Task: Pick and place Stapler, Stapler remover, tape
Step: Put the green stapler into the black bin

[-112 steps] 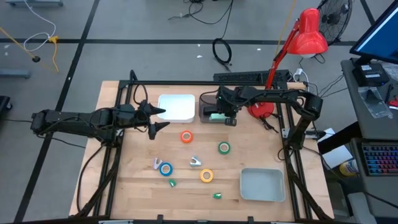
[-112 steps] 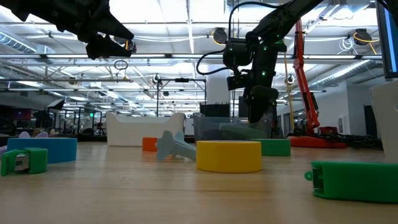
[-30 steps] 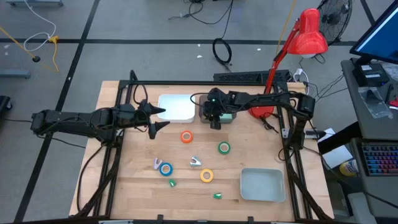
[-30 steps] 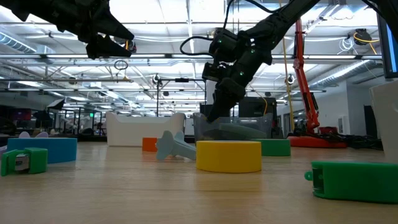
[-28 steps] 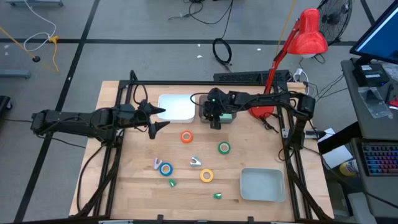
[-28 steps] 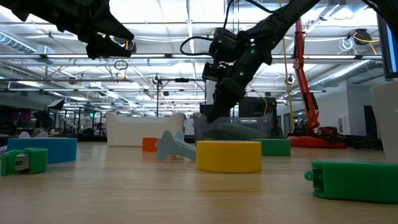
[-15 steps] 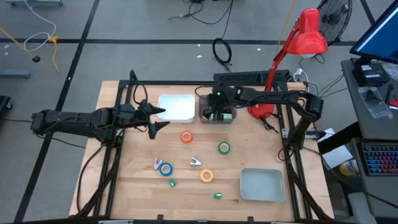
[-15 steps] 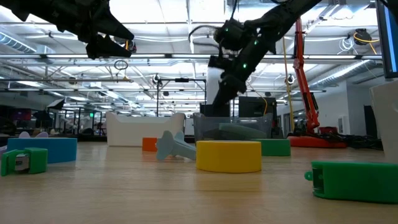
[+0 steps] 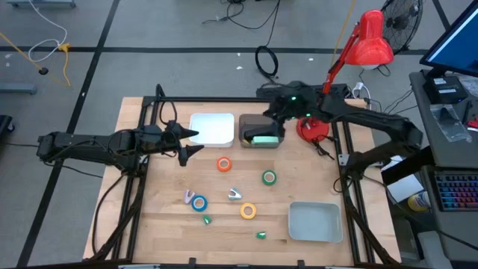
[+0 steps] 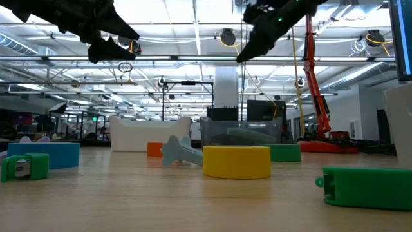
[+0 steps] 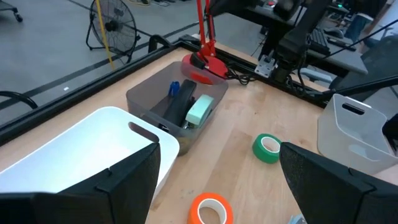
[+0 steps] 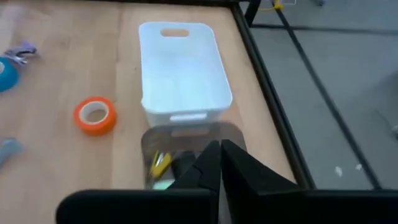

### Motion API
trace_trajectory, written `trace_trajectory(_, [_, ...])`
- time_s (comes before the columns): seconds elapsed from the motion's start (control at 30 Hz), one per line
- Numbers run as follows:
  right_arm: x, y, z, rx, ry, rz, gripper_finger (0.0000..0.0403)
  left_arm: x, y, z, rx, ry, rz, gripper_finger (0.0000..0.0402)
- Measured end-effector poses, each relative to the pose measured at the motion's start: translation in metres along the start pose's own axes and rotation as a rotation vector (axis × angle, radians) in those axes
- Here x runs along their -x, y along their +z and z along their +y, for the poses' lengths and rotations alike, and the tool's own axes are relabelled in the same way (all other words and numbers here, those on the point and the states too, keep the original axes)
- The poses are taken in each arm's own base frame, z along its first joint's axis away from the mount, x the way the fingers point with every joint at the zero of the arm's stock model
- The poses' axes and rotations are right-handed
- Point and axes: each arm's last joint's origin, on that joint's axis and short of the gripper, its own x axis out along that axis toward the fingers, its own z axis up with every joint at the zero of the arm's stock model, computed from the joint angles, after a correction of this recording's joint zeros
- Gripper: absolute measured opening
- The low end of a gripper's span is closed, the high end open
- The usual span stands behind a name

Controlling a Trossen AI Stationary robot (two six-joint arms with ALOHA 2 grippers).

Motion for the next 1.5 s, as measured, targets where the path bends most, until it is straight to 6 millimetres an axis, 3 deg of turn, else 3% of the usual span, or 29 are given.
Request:
trace_trajectory(0.23, [0.05,-0.011,-0.002,-0.076,0.082,0.038,0.0003,0.0,0.0,0.0,0.004,0.0,0.0,0.0333])
trace_trajectory(0.37, [0.065,-0.022,0.002,-0.126,0.094,0.033,0.0001,0.0,0.0,0.0,0.006,0.0,-0.001,0.0333])
trace_trajectory(0.57, [0.07,-0.065,0.015,-0.212,0.075,0.001,0.0001,0.0,0.0,0.0,0.067,-0.001,0.0,0.0333])
trace_trajectory(0.9, [0.078,-0.127,0.035,-0.412,0.086,-0.237,0.0001,0.0,0.003,-0.002,0.172,-0.026,-0.031,0.0333])
trace_trajectory(1.23, [0.09,-0.157,0.047,-0.537,0.094,-0.317,0.0001,0.004,0.003,-0.019,0.207,-0.138,-0.041,0.0333])
trace_trajectory(1.5, [0.091,-0.17,0.052,-0.563,0.1,-0.376,0.0001,-0.003,0.002,-0.054,0.156,-0.19,0.145,0.0333])
